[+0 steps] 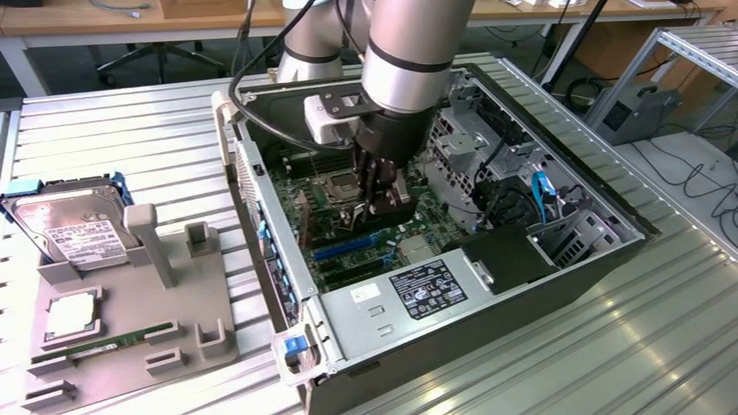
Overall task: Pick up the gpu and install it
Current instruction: 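Insert the gpu into the slot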
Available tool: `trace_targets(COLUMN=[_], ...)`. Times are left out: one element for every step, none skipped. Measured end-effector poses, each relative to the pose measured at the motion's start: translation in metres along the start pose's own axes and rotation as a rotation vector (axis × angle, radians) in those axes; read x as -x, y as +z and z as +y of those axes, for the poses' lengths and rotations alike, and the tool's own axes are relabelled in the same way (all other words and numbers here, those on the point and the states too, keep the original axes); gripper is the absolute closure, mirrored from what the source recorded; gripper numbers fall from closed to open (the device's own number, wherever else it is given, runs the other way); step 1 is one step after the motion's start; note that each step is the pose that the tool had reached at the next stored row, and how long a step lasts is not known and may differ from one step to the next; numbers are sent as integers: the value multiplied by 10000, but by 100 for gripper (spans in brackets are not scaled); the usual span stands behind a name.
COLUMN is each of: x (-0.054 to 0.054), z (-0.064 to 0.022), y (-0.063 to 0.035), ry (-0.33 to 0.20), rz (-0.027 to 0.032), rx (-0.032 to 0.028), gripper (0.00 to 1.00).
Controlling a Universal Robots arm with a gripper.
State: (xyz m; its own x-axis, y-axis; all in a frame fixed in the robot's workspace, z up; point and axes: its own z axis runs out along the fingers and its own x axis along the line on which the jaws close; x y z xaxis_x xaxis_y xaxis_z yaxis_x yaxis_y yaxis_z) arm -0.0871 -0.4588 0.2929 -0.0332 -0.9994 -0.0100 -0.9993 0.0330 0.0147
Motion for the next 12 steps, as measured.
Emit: trace_targets(x=[-3,-5,-8,-10,-12,-17,-20,-21,-24,-25,-26,-27], z=[14,23,35,43,53,67,78,88,103,114,121,127], y=[8,13,23,29,35,44,50,56,67,75,81,87], ry=[0,0,0,0,0,0,0,0,0,0,0,0], rz=[1,2,1,1,1,0,1,2,3,3,3,3], rx=[0,0,0,0,0,0,0,1,1,1,1,0], gripper=[74,74,74,74,74,74,74,74,74,74,74,74])
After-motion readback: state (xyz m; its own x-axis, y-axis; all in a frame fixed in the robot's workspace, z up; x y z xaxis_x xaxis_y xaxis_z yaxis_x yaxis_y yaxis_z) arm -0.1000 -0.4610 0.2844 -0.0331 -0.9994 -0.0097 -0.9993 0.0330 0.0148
